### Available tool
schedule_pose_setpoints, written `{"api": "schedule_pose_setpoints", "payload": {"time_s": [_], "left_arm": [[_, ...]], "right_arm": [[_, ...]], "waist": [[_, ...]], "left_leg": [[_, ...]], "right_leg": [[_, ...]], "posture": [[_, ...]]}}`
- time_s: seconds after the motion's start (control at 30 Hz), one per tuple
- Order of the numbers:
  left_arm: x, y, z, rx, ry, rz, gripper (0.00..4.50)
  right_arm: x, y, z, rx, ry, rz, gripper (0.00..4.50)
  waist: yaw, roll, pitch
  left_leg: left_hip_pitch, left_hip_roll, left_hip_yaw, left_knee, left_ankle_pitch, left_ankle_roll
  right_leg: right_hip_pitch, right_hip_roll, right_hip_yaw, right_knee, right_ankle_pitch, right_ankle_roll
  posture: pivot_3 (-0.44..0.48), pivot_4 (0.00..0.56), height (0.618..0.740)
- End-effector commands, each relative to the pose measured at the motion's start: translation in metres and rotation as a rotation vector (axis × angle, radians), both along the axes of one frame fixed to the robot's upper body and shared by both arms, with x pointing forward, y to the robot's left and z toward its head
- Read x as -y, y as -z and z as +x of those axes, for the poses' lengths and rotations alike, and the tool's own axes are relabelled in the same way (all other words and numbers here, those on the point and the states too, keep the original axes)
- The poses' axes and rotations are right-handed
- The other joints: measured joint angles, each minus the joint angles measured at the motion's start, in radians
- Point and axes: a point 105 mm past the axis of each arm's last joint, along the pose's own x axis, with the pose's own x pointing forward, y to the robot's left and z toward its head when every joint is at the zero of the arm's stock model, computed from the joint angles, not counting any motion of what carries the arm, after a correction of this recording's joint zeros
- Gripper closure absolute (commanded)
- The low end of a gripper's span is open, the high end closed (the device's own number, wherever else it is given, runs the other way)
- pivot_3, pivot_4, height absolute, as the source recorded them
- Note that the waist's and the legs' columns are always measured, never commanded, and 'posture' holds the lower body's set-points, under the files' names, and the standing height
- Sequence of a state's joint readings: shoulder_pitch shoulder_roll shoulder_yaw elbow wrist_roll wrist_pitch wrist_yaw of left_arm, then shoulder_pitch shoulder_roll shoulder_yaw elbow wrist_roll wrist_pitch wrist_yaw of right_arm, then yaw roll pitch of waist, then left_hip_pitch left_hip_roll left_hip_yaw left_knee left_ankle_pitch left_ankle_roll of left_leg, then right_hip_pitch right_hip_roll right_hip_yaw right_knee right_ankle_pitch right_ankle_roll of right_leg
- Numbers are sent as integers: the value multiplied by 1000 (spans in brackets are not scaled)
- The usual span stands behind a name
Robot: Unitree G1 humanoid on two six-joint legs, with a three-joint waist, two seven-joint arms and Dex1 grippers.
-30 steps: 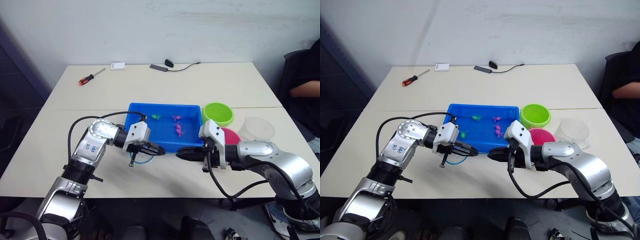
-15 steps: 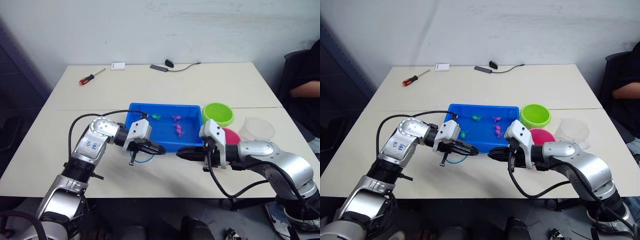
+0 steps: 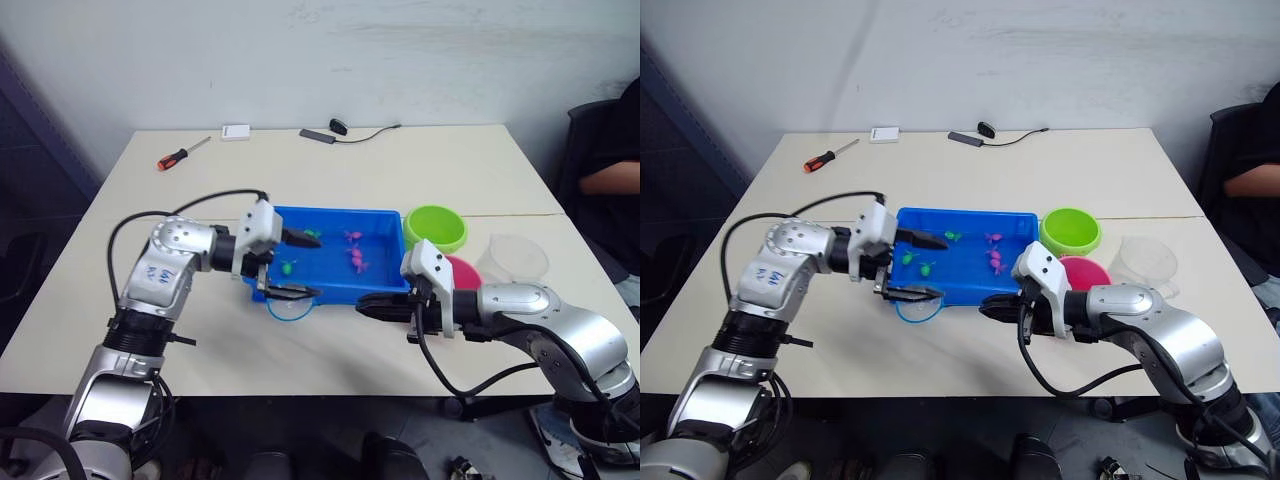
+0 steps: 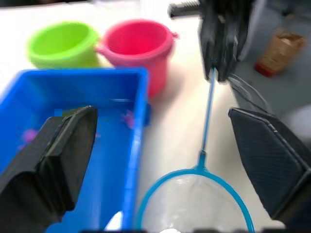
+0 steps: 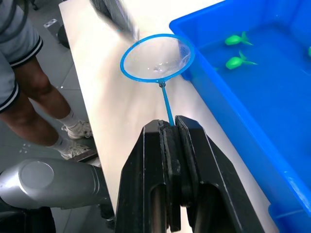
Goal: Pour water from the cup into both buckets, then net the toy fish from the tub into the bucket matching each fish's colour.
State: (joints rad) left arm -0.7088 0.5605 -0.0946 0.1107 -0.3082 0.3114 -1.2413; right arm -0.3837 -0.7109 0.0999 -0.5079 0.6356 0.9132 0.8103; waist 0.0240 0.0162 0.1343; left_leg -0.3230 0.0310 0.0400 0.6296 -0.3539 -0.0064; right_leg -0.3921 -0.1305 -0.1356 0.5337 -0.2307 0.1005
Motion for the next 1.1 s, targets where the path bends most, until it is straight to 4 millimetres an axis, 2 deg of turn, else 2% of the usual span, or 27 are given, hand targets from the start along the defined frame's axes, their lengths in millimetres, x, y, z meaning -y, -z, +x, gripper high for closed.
{"api": "schedule_pose_setpoints", "payload": {"time_s": [0.03,0.17,0.27,0.33,0.43,0.6,0.83,1.1], "left_arm": [[-23,-42,0,44,-110,-117,33],[-46,-61,3,30,-246,-204,33],[-66,-69,5,5,-358,-261,33],[-78,-64,2,-6,-410,-256,33],[-88,-41,-7,-55,-436,-205,33],[-92,-9,-20,-108,-447,-131,33],[-91,9,-31,-159,-447,-133,33],[-82,19,-39,-163,-429,-132,33]], "right_arm": [[9,-7,4,57,38,-6,4500],[16,-7,9,70,77,-18,4500],[22,-16,16,93,123,8,4500],[27,-27,21,117,152,34,4500],[35,-39,30,168,202,34,4500],[48,-44,54,342,310,-108,4500],[49,-39,66,605,243,-341,4500],[66,-37,70,827,168,-551,4500]], "waist": [[-1,-1,0],[-1,0,0],[0,-1,0],[-1,-1,0],[-4,0,0],[-3,-2,1],[-3,-1,1],[-2,-1,1]], "left_leg": [[0,0,0,0,0,0],[1,0,0,0,0,0],[1,0,0,0,0,-1],[1,0,0,0,0,-1],[2,0,0,-1,1,-2],[3,1,2,-1,2,-4],[2,0,3,-2,2,-5],[3,0,6,-2,2,-5]], "right_leg": [[0,0,0,0,0,0],[0,0,0,1,0,0],[0,0,0,1,0,0],[0,0,0,1,0,0],[0,0,1,1,0,0],[-1,0,1,0,-1,-2],[-1,-1,1,-1,-2,-2],[-1,-1,0,-3,-2,-2]], "posture": [[0,150,740],[0,150,740],[0,150,740],[0,150,740],[0,150,740],[0,150,740],[0,150,740],[0,150,740]]}}
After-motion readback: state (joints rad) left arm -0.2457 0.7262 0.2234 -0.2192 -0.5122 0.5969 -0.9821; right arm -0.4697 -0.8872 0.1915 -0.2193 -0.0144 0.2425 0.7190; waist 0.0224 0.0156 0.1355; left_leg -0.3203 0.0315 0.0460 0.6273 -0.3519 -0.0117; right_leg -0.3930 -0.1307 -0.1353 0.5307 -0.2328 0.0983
